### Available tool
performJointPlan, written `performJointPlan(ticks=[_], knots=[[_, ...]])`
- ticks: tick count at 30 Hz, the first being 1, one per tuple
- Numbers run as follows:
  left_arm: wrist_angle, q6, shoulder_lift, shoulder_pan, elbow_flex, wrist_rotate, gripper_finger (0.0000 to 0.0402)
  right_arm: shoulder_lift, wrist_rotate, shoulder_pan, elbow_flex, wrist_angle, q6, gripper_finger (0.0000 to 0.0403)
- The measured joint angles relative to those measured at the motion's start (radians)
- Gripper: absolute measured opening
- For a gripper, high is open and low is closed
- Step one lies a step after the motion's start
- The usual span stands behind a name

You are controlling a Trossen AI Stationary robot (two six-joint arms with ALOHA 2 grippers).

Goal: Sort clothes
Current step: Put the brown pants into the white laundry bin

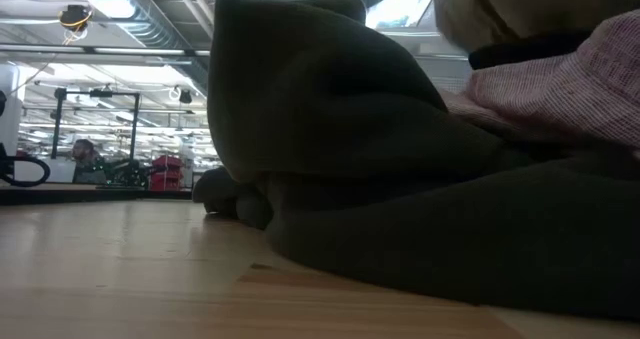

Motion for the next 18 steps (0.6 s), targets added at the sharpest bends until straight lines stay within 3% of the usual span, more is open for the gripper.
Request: performJointPlan(ticks=[5,9,15,18], knots=[[0.0,0.0,0.0,0.0,0.0,0.0,0.0015,-0.012,0.169,-0.007,0.14,0.002,-0.126,0.001],[0.0,0.002,0.0,0.0,0.0,0.0,0.0015,-0.012,0.242,-0.049,0.247,0.015,-0.22,0.0011],[0.0,0.008,0.0,0.0,0.0,0.0,0.0015,-0.011,0.263,-0.184,0.374,0.101,-0.396,0.0011],[0.0,0.013,0.0,0.0,0.0,0.0,0.0015,-0.012,0.217,-0.276,0.409,0.199,-0.486,0.0011]])
